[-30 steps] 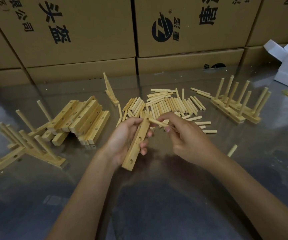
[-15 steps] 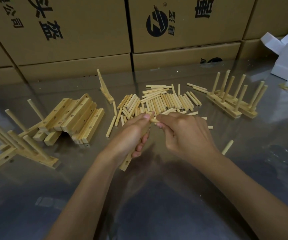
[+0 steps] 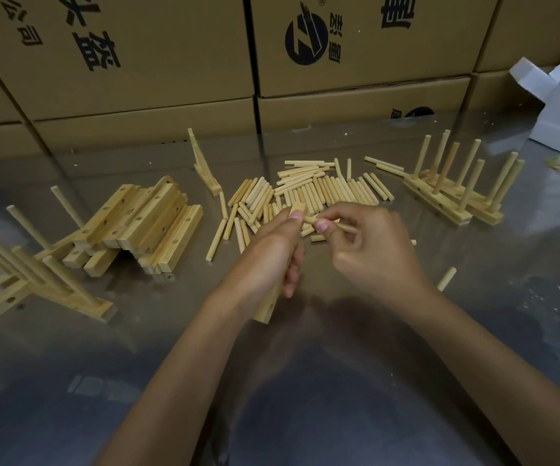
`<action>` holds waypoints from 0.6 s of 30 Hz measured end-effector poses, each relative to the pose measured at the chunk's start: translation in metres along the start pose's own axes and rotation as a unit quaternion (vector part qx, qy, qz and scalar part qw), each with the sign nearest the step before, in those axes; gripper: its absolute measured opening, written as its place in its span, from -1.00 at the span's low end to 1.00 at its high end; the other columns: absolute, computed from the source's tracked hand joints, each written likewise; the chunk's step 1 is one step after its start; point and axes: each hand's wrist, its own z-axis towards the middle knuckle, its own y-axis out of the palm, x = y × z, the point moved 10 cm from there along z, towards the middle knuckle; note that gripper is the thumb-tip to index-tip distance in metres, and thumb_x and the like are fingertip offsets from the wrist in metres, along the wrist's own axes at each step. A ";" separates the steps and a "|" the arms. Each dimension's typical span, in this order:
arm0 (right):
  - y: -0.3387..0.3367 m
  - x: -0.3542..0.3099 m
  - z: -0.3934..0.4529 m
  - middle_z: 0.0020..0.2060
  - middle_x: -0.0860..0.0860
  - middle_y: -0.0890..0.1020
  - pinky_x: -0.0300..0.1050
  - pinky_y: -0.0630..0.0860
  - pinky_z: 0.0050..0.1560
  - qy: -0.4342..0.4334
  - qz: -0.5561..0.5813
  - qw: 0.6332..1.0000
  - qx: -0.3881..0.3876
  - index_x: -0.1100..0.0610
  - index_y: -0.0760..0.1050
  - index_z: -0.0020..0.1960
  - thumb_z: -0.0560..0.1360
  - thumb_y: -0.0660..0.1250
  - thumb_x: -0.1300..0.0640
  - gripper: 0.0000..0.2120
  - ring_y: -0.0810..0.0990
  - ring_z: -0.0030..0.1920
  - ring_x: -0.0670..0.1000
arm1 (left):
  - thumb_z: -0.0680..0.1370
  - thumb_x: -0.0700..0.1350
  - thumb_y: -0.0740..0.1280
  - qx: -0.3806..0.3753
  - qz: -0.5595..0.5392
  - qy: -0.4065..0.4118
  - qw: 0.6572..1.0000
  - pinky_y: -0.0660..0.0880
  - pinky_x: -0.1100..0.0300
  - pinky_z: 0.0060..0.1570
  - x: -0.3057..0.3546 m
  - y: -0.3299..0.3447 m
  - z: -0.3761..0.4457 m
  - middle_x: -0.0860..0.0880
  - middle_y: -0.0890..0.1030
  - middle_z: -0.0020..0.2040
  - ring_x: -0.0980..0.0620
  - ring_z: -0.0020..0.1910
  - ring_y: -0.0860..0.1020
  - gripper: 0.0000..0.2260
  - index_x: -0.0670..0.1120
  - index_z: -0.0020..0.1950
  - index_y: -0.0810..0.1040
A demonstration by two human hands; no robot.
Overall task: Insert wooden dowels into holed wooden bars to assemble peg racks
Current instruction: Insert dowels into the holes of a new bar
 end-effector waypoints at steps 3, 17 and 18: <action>0.000 0.002 0.003 -0.33 -0.08 0.66 -0.05 0.54 -0.25 0.005 0.019 1.000 -0.017 -0.03 0.65 -0.09 0.52 0.39 0.07 -0.94 0.60 -0.30 -0.08 | 0.71 0.08 0.11 -0.012 0.027 0.002 1.000 0.42 0.19 -0.51 0.003 -0.001 -0.002 -0.07 0.54 -0.26 0.05 -0.40 0.50 -0.65 -0.06 0.39 0.43; 0.014 0.071 -0.007 -0.28 -0.12 0.60 -0.10 0.42 -0.21 0.157 -0.225 0.916 -0.292 -0.01 0.55 -0.22 0.42 0.41 -0.23 -0.71 0.56 -0.16 -0.05 | 0.71 0.14 0.03 0.148 -0.010 -0.057 0.987 0.34 0.18 -0.40 -0.011 -0.054 0.002 -0.01 0.42 -0.49 0.13 -0.60 0.37 -0.52 -0.18 0.06 0.59; 0.017 0.062 -0.005 -0.26 -0.12 0.59 -0.09 0.44 -0.17 0.131 -0.233 0.925 -0.272 -0.01 0.55 -0.22 0.44 0.41 -0.15 -0.78 0.56 -0.13 -0.02 | 0.70 0.14 0.03 0.138 -0.033 -0.068 0.988 0.33 0.20 -0.46 -0.014 -0.052 0.002 0.00 0.41 -0.50 0.12 -0.60 0.36 -0.53 -0.16 0.03 0.58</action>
